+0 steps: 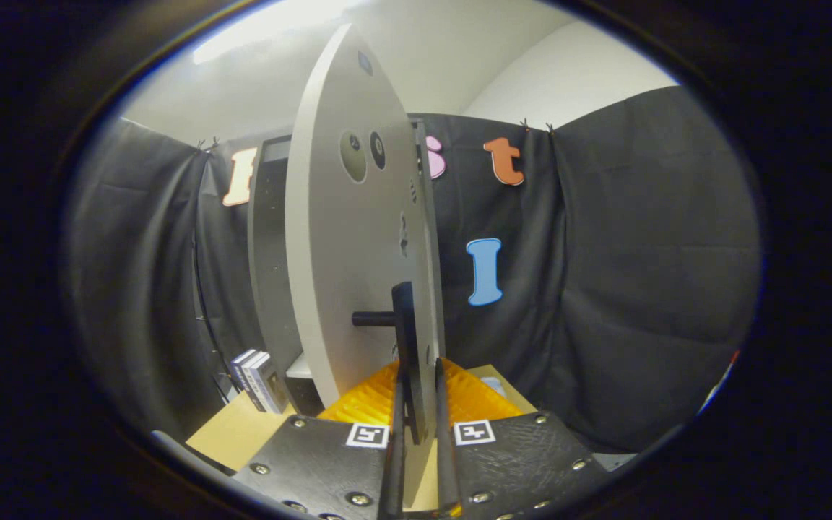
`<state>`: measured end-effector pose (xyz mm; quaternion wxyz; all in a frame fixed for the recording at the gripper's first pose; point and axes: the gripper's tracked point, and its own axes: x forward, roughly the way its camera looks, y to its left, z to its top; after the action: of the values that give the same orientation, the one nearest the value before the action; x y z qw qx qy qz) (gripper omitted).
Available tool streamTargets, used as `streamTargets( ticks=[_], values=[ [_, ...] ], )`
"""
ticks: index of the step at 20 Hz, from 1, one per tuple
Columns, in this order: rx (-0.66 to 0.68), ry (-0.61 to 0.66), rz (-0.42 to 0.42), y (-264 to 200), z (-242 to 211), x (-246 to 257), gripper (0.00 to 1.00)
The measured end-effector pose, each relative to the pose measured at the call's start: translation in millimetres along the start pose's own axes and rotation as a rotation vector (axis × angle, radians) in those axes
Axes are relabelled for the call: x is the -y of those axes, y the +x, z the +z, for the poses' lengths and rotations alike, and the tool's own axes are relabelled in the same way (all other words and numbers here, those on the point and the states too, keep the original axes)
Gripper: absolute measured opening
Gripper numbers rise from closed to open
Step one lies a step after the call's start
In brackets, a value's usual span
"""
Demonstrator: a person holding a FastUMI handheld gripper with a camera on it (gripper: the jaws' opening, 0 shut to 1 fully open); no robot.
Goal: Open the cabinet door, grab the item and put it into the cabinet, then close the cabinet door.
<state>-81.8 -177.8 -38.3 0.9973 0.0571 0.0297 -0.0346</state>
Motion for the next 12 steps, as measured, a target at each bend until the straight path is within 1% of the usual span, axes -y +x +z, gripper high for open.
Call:
streamTargets(
  ticks=[3, 4, 5, 10, 12],
  values=[
    [0.003, 0.012, 0.002, -2, 4, 19, 0.18],
    [-0.003, -0.002, -0.015, 2, 1, 33, 0.13],
    [0.000, -0.004, -0.019, 2, 2, 41, 0.12],
    [-0.002, 0.007, 0.029, 9, 5, 62, 0.12],
    [0.000, 0.014, 0.034, 10, 8, 71, 0.12]
  ],
)
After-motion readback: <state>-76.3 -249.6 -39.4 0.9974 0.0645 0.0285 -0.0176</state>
